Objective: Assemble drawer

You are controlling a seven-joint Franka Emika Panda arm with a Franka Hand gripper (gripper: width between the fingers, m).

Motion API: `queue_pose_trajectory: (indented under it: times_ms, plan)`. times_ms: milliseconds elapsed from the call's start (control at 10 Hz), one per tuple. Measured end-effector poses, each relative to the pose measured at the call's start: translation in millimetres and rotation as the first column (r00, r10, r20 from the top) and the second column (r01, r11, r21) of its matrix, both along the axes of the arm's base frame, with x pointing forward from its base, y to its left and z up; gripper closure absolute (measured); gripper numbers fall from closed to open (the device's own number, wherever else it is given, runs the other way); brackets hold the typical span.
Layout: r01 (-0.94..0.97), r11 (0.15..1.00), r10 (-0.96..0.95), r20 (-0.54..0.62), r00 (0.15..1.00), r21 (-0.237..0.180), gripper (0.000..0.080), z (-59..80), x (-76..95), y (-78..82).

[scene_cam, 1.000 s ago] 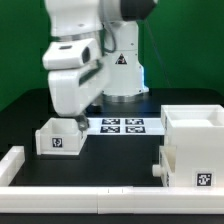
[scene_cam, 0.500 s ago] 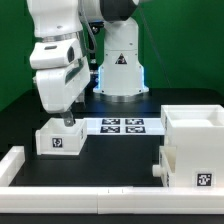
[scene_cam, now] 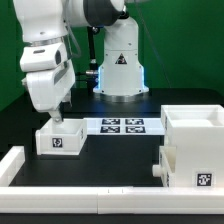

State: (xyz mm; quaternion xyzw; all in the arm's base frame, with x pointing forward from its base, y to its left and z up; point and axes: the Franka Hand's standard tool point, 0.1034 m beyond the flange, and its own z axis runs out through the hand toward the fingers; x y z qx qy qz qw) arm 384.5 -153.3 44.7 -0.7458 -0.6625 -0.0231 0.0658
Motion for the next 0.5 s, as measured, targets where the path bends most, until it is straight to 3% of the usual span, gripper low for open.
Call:
queue_pose_trajectory:
  times_ms: [500]
  plan:
    - [0.021,1.0,-0.021,-0.008,1.0,0.01,0.015,-35.9,-12.1,0.8]
